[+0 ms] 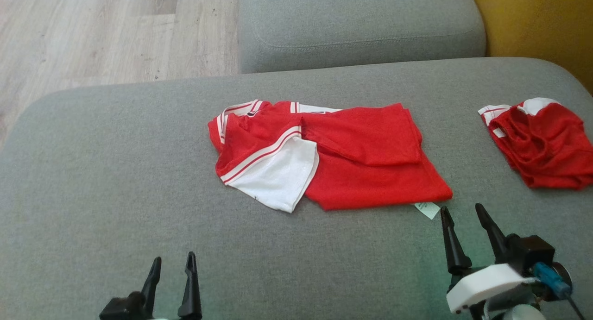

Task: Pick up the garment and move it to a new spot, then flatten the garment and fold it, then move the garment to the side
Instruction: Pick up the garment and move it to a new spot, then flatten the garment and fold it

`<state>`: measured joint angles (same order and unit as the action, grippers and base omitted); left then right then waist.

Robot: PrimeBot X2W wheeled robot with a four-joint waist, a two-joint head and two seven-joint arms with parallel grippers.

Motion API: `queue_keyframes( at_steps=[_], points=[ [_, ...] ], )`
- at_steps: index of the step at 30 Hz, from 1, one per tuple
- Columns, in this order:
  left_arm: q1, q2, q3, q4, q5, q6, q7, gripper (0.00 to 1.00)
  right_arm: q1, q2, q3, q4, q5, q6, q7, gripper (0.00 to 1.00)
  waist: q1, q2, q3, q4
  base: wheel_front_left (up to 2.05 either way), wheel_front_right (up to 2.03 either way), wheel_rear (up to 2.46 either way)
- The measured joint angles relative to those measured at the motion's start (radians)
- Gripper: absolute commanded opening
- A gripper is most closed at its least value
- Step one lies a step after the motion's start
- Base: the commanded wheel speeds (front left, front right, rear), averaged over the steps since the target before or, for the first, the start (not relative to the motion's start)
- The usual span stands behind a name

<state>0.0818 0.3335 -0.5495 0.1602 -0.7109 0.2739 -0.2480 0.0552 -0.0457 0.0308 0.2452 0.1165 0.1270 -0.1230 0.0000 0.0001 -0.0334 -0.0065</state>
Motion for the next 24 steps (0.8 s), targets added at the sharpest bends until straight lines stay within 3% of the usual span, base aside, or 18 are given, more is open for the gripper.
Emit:
queue_keyframes(
  at_steps=[20, 24],
  points=[
    [0.000, -0.001, -0.002, 0.000, 0.008, 0.001, 0.001, 1.00, -0.003, 0.000, 0.002, 0.026, 0.007, 0.000, -0.005, 1.00, 0.0000, 0.0000, 0.007, 0.009, 0.00, 0.00, 0.00],
    [-0.028, -0.006, -0.048, -0.001, 0.035, -0.003, 0.043, 1.00, -0.007, 0.000, 0.001, 0.024, 0.007, 0.000, -0.006, 1.00, 0.0000, 0.0000, 0.018, 0.010, 0.00, 0.00, 0.00]
  ],
)
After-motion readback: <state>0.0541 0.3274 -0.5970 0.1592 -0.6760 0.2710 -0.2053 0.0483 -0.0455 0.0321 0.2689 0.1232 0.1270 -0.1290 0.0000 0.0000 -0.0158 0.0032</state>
